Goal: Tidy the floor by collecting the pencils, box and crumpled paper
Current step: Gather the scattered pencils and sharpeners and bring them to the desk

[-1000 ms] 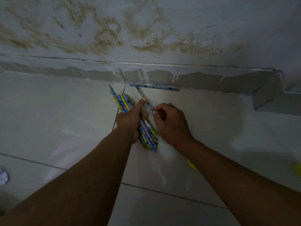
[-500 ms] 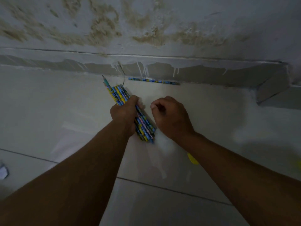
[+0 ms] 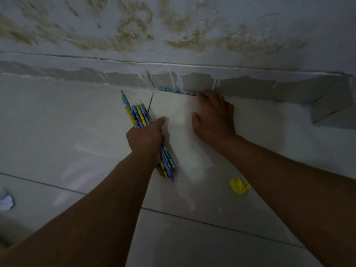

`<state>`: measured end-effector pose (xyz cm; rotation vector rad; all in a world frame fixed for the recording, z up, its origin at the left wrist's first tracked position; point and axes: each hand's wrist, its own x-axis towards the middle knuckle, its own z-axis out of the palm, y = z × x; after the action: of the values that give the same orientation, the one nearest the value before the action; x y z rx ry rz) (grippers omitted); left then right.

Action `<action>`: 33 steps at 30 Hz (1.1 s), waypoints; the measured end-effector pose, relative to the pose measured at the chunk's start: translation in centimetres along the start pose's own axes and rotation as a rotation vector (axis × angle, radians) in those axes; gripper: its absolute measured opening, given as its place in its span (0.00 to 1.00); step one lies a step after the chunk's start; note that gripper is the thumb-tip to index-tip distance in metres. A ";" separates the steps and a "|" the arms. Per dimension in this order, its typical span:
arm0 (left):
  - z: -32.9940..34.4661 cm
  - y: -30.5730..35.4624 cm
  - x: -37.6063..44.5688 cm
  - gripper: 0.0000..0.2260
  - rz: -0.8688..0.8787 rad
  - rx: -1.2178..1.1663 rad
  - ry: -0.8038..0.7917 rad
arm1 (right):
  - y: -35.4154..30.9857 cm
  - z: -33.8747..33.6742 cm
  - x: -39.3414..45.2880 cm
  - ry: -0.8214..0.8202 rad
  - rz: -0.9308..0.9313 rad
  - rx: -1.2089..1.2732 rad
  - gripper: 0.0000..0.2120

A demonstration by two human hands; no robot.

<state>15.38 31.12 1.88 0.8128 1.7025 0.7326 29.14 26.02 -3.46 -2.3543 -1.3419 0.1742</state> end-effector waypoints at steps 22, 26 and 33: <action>0.7 0.3 -1.6 0.24 -0.001 0.075 0.019 | -2.9 -2.7 -4.3 -0.174 0.155 0.651 0.04; 1.0 0.1 -2.1 0.22 -0.001 0.035 0.000 | -2.5 -3.5 -5.4 -0.212 0.124 0.671 0.03; -1.8 -0.2 -2.0 0.11 0.009 0.004 0.092 | -4.4 -4.0 -6.3 -0.244 0.036 0.664 0.04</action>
<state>14.02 29.25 3.27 0.8010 1.7832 0.7836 23.59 21.41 1.42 -1.8269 -1.1127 0.8056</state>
